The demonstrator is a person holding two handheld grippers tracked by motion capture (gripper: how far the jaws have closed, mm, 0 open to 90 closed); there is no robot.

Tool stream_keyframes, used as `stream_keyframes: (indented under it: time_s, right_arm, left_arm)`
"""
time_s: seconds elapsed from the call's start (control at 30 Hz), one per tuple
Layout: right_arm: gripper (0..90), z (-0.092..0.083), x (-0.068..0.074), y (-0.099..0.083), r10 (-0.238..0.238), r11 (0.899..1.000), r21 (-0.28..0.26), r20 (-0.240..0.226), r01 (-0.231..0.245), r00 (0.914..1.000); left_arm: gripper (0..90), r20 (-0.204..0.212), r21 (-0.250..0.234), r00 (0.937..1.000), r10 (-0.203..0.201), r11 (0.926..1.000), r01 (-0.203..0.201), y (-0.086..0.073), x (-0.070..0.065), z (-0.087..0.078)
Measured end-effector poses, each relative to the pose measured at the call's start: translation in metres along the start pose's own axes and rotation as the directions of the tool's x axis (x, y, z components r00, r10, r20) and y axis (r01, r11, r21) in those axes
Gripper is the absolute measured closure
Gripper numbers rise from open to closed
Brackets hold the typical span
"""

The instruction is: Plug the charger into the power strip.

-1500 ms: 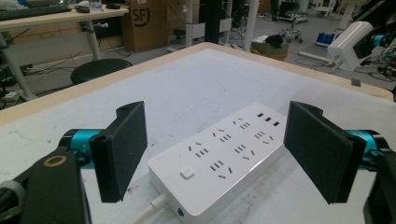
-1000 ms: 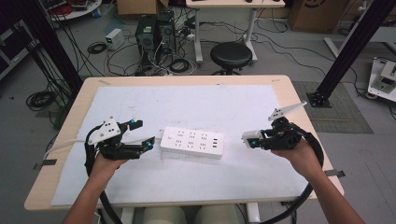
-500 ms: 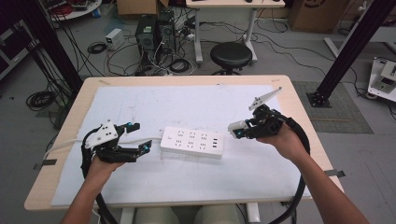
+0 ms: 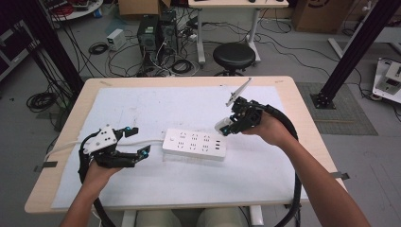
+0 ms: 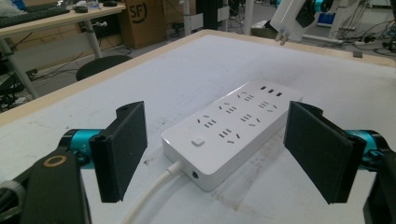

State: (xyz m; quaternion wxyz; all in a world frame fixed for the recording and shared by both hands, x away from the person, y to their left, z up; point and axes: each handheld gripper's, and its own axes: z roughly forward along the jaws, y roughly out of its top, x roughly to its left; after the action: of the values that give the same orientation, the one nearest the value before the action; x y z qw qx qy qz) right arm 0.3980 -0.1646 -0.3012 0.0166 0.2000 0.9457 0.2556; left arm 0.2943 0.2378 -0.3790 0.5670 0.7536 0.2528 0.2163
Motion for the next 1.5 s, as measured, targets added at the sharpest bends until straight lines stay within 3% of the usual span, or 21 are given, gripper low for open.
stream_keyframes:
  time_s: [0.1, 0.37, 0.47, 0.57, 0.73, 0.77, 0.8, 0.87, 1.0, 1.2, 1.5]
  right_arm:
    - [63.4, 0.007, -0.002, 0.006, -0.011, 1.0, 0.022, -0.02, 0.011, 0.9997]
    - [63.4, 0.025, -0.004, 0.024, -0.061, 0.992, 0.107, -0.007, 0.061, 0.9981]
    - [63.4, 0.033, -0.006, 0.03, -0.058, 0.99, 0.129, -0.031, 0.061, 0.9978]
    - [63.4, 0.047, -0.006, 0.041, -0.104, 0.973, 0.205, -0.017, 0.106, 0.9944]
    - [63.5, 0.056, -0.006, 0.05, -0.119, 0.963, 0.238, -0.032, 0.124, 0.9923]
    - [63.5, 0.061, -0.007, 0.052, -0.141, 0.952, 0.27, -0.029, 0.144, 0.9896]
    - [63.5, 0.061, -0.007, 0.052, -0.141, 0.952, 0.27, -0.029, 0.144, 0.9896]
    - [63.5, 0.068, -0.007, 0.054, -0.165, 0.936, 0.313, -0.02, 0.163, 0.9861]
    - [63.6, 0.073, -0.008, 0.056, -0.175, 0.927, 0.333, -0.016, 0.171, 0.9844]
    - [63.6, 0.082, -0.006, 0.057, -0.211, 0.904, 0.377, -0.013, 0.2, 0.9775]
    - [63.6, 0.09, -0.004, 0.062, -0.241, 0.889, 0.398, -0.017, 0.228, 0.9704]
  left_arm:
    - [21.6, 0.002, 0.0, 1.0, -0.003, 1.0, 0.003, -0.001, 0.001, -0.001]
    - [21.6, 0.007, -0.008, 0.9999, -0.014, 0.9999, 0.015, -0.009, 0.004, 0.0]
    - [21.6, 0.007, -0.011, 0.9999, -0.016, 0.9998, 0.016, -0.01, 0.004, -0.001]
    - [21.6, 0.006, -0.01, 0.9999, -0.016, 0.9998, 0.016, -0.012, 0.004, -0.002]
    - [21.6, -0.003, -0.016, 0.9997, -0.025, 0.9996, 0.025, -0.015, 0.006, -0.005]
    - [21.6, -0.004, -0.018, 0.9996, -0.028, 0.9994, 0.028, -0.017, 0.007, -0.006]
    - [21.6, -0.004, -0.018, 0.9996, -0.028, 0.9994, 0.028, -0.017, 0.007, -0.006]
    - [21.6, -0.006, -0.018, 0.9995, -0.03, 0.9994, 0.03, -0.018, 0.007, -0.006]
    - [21.6, -0.004, -0.016, 0.9995, -0.031, 0.9994, 0.03, -0.019, 0.008, -0.006]
    - [21.6, -0.002, -0.014, 0.9995, -0.031, 0.9994, 0.031, -0.019, 0.009, -0.005]
    - [21.6, -0.002, -0.015, 0.9994, -0.034, 0.9993, 0.034, -0.02, 0.01, -0.004]
